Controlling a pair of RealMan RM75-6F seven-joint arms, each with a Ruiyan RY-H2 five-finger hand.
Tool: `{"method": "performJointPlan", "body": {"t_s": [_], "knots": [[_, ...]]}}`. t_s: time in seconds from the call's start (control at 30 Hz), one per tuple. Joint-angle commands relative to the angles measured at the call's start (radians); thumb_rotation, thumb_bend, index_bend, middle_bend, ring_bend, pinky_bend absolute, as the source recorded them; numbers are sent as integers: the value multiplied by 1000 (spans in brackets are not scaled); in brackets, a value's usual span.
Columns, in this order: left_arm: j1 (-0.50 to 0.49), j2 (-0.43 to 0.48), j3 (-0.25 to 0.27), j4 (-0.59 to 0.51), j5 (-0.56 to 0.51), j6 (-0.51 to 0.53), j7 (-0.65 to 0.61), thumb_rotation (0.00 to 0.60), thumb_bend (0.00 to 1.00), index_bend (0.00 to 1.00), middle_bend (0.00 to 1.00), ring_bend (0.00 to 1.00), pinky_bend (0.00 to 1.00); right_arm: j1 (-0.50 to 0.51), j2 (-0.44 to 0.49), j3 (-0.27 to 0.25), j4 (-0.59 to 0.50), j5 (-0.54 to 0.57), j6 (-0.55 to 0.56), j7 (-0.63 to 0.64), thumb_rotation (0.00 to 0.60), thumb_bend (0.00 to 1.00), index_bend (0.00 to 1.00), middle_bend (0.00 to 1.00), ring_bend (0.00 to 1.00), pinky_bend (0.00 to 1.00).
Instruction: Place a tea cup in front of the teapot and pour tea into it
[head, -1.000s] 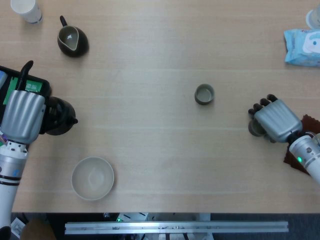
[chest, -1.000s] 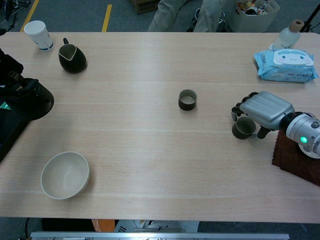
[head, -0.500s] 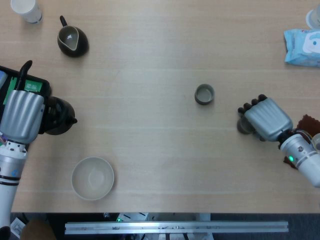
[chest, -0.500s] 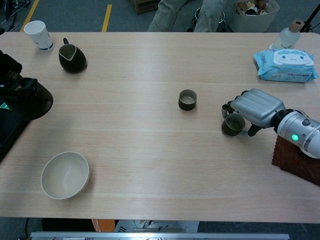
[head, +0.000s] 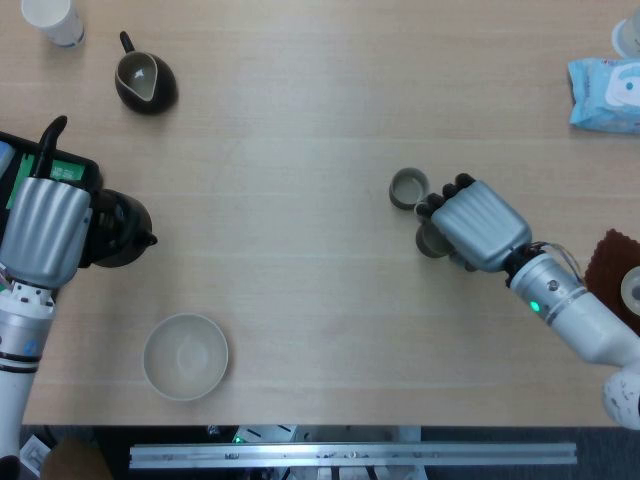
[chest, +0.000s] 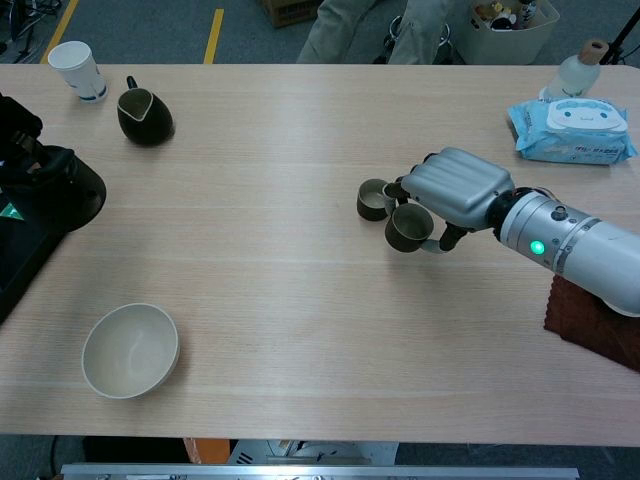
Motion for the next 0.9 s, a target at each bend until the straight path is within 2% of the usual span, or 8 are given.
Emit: {"method": "performJointPlan", "body": {"t_s": [0.03,0.57,0.9], "knots": [[1,7,-1,-13,2,2,9,528,332,992,1000,850,57,40,-16,19,-31,58,7,-54,600,252,415,402,353,289],[2,36,0,-82,21,4,53,532,332,992,1000,850,57,251,-164,76,-25,309,64,-268,600,251,415,402,353,292],[-5,33,-5,-92,17,-7,69,539,332,992,1000,849,57,391,-283,92,57,439,80,-349,600,249,415,402,353,284]]}}
